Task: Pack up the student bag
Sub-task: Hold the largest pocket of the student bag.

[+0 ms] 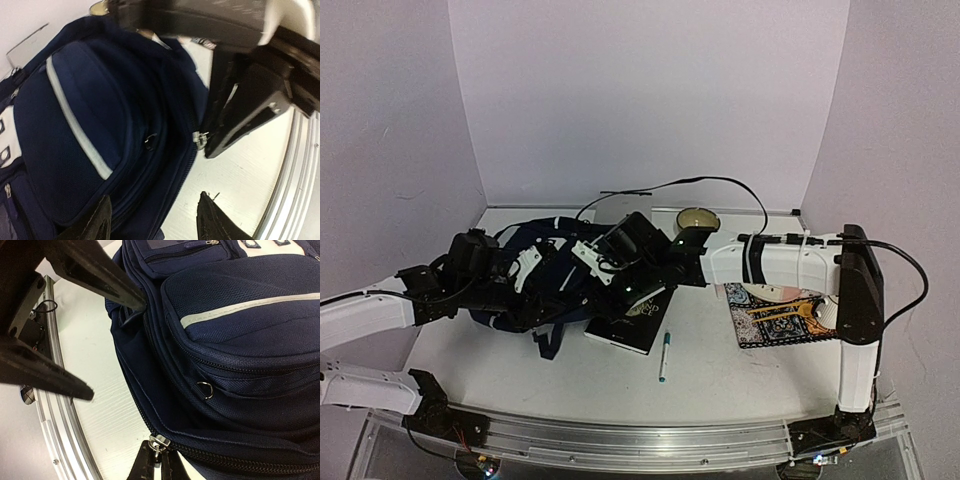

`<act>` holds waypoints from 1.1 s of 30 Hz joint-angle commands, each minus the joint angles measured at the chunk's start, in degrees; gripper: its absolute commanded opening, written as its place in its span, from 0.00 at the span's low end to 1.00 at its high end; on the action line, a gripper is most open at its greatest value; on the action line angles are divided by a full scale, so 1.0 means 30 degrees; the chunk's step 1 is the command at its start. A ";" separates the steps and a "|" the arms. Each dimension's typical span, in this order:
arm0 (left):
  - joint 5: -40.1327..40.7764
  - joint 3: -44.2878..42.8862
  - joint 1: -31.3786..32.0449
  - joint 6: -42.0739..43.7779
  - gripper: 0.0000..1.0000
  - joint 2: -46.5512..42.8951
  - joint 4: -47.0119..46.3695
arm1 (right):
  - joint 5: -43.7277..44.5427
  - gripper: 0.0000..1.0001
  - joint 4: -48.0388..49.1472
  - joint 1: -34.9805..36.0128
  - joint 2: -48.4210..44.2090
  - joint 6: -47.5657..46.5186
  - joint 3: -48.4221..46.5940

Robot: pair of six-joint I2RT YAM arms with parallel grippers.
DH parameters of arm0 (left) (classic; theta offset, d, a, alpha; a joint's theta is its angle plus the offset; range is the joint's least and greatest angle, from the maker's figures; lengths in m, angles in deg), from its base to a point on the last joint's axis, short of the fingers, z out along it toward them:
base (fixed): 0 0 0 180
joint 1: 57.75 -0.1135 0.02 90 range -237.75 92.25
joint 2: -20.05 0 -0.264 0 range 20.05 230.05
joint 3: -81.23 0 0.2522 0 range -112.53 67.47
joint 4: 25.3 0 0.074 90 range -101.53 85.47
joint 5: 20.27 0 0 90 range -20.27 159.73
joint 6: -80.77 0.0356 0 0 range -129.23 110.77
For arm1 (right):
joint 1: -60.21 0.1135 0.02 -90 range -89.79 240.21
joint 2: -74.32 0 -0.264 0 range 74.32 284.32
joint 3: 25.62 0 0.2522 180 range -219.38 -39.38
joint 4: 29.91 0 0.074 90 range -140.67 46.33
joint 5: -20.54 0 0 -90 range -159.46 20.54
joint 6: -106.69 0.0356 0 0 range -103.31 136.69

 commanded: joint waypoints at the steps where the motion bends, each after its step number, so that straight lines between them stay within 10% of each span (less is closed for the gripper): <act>1: -0.2178 0.0657 0.0263 0.2166 0.60 -0.0226 -0.3024 | -0.0356 0.01 0.0182 0.0093 -0.0779 0.0259 -0.0827; 20: -0.2220 0.1585 0.0455 0.5365 0.52 0.2005 -0.6024 | -0.1128 0.04 0.0094 0.0093 -0.1200 0.0940 -0.0779; 33: -0.1264 0.2017 0.0623 0.5559 0.00 0.2070 -0.6818 | 0.0249 0.04 -0.0017 0.0095 -0.2094 0.1762 -0.0322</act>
